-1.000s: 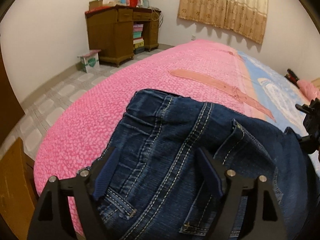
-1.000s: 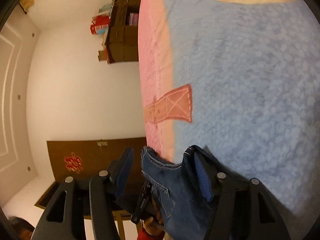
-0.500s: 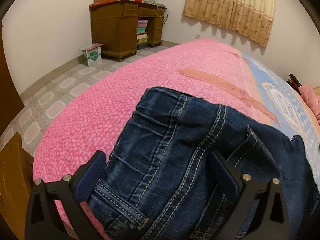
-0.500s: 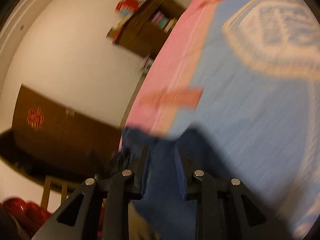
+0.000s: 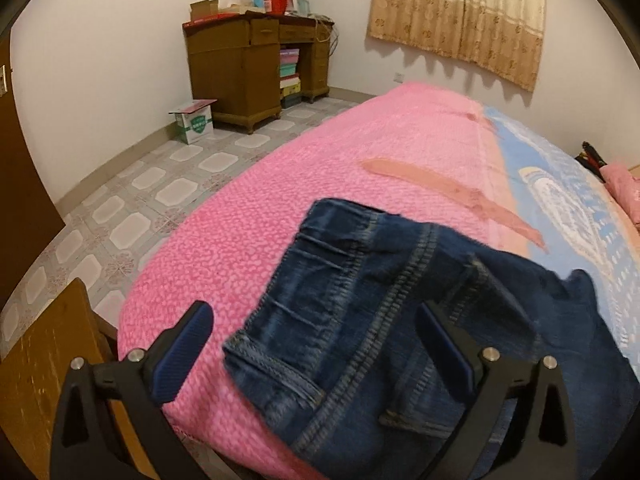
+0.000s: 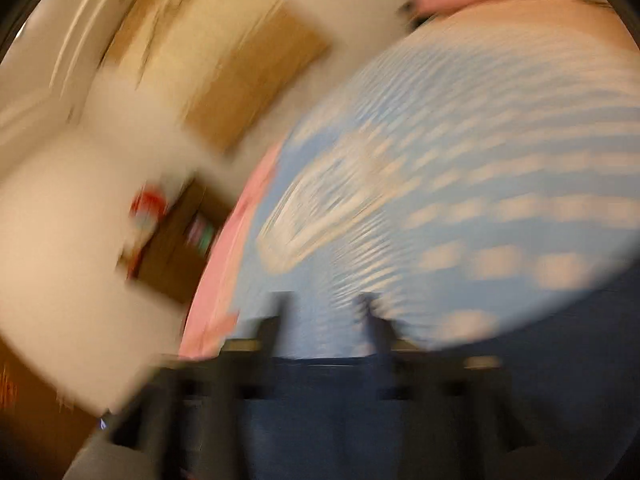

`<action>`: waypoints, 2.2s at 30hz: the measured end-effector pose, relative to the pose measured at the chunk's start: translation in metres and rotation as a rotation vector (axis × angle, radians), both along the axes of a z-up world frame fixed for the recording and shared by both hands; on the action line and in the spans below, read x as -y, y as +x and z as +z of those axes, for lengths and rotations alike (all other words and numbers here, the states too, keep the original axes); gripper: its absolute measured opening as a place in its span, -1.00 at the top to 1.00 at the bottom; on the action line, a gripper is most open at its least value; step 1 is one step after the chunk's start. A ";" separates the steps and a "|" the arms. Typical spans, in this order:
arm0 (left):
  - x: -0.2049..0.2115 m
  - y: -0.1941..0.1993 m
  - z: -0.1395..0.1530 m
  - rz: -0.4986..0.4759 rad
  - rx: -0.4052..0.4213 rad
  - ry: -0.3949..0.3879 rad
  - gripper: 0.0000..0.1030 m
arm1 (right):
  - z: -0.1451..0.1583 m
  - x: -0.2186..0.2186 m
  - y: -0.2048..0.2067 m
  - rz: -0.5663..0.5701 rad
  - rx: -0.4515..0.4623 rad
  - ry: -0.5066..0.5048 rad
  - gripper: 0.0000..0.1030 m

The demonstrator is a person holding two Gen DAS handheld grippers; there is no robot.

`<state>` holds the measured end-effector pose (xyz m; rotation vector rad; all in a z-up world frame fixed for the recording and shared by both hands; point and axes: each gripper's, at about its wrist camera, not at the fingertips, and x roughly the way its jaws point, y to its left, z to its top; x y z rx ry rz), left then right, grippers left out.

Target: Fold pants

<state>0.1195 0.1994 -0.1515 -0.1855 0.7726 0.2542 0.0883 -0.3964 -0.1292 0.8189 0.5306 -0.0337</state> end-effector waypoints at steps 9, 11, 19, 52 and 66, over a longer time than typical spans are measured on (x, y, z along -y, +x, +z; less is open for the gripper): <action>0.058 -0.015 0.020 -0.108 -0.011 -0.120 -0.99 | -0.043 0.142 -0.221 -0.532 -0.099 -0.010 0.02; 0.081 -0.018 0.027 -0.163 -0.001 -0.077 -0.99 | -0.060 0.156 -0.217 -0.531 -0.166 -0.007 0.49; 0.132 -0.026 0.045 -0.253 -0.008 0.109 -0.99 | -0.048 0.222 -0.148 -0.300 -0.241 -0.224 0.44; 0.218 -0.010 0.029 -0.299 -0.122 0.097 -0.99 | -0.062 0.242 -0.123 -0.151 -0.364 -0.382 -0.07; 0.213 -0.004 0.017 -0.303 -0.161 0.060 -0.99 | -0.028 0.200 -0.233 -0.415 -0.109 -0.131 -0.34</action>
